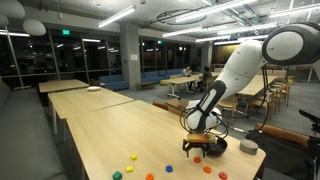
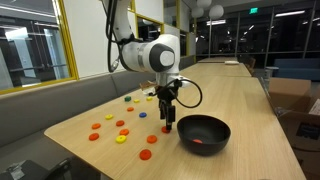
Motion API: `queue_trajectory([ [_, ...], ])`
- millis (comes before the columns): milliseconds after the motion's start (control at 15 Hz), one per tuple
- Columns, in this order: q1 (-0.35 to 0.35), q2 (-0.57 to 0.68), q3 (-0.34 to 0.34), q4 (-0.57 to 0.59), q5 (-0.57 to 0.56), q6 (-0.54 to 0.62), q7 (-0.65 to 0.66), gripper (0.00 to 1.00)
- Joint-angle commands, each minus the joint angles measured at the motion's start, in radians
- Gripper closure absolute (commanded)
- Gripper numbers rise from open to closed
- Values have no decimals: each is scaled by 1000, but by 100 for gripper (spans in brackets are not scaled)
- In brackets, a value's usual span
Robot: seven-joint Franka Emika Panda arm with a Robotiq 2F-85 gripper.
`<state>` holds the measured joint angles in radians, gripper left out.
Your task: Put some of the rings in the black bowl
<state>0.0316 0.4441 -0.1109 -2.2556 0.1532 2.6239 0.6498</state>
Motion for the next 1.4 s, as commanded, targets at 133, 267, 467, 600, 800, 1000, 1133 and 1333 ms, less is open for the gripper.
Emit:
queue_trajectory([
  [133, 22, 38, -10, 11, 19, 80, 25, 0],
  [267, 20, 40, -6, 9, 28, 86, 22, 0],
  [467, 22, 37, -5, 3, 38, 99, 21, 0],
  [600, 19, 35, -2, 2, 46, 97, 15, 0],
  [800, 8, 34, 11, 4, 68, 83, 4, 0],
  [1000, 4, 30, 18, -2, 91, 80, 0, 0],
  [1133, 7, 28, 16, -7, 98, 81, 6, 0],
  [1333, 11, 25, 9, -14, 101, 85, 13, 0],
])
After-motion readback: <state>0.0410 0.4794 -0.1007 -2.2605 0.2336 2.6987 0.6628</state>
